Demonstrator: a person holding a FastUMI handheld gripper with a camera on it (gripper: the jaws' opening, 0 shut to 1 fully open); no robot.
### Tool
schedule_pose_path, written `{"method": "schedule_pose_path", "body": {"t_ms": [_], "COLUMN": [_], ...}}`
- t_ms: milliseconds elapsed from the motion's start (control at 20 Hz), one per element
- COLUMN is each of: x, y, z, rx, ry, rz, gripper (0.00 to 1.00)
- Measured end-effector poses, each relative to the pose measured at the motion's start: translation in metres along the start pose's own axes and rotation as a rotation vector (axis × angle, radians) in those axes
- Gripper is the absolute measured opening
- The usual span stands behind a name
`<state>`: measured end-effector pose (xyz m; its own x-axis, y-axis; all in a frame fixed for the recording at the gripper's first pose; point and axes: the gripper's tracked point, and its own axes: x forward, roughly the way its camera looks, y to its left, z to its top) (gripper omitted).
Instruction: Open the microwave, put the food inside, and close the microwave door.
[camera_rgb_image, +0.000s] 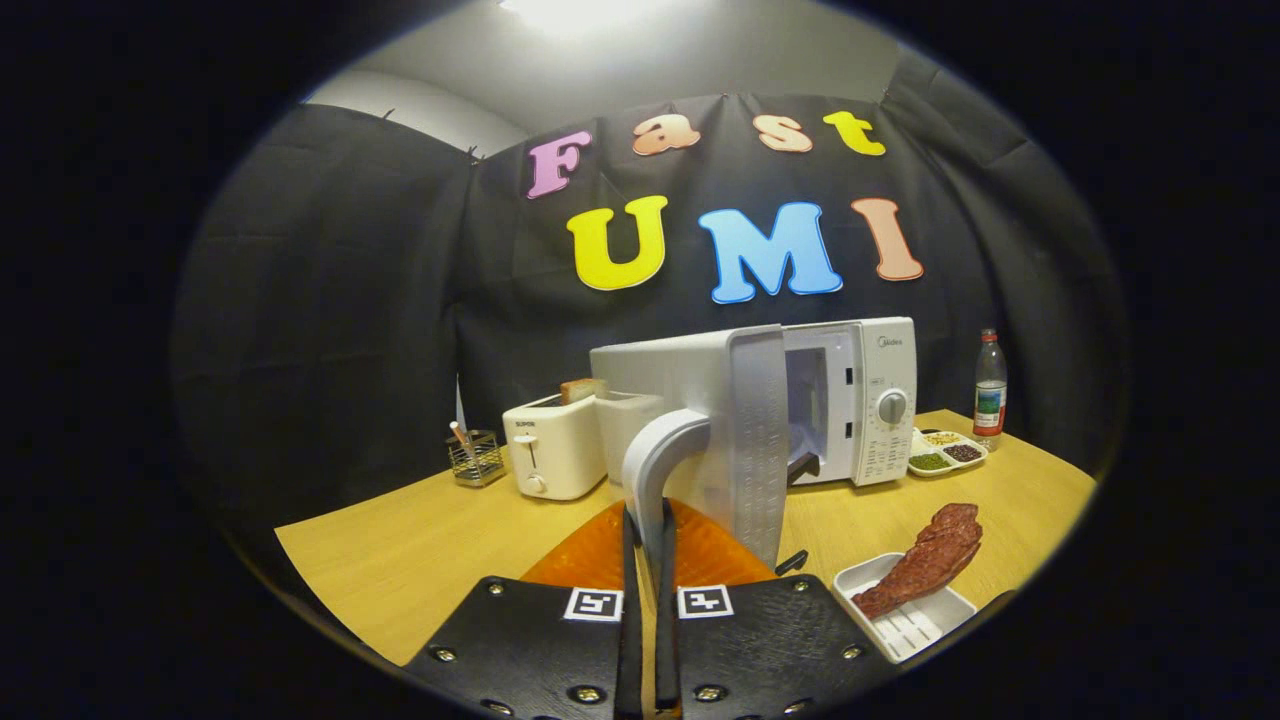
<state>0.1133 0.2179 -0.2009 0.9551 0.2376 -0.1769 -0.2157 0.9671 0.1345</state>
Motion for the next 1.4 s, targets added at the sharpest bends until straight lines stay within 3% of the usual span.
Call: {"method": "schedule_pose_path", "body": {"t_ms": [150, 350, 700, 850, 950, 1100, 1150, 1250, 1400], "x": [-0.002, 0.000, 0.004, 0.002, -0.011, -0.048, -0.059, -0.075, -0.078], "y": [0.035, 0.064, 0.086, 0.089, 0.107, 0.148, 0.140, 0.102, 0.040], "z": [-0.004, -0.007, -0.013, -0.016, -0.017, -0.008, 0.000, 0.018, 0.031], "rx": [-0.023, -0.089, -0.097, -0.082, -0.056, -0.042, -0.044, -0.041, -0.031], "ry": [-0.014, -0.048, -0.046, -0.004, 0.008, -0.004, -0.012, -0.035, -0.033], "rz": [-0.003, -0.070, -0.148, -0.139, -0.052, 0.230, 0.256, 0.245, 0.195], "gripper": [0.05, 0.05, 0.05, 0.05, 0.09, 0.49, 0.53, 0.71, 0.75]}}
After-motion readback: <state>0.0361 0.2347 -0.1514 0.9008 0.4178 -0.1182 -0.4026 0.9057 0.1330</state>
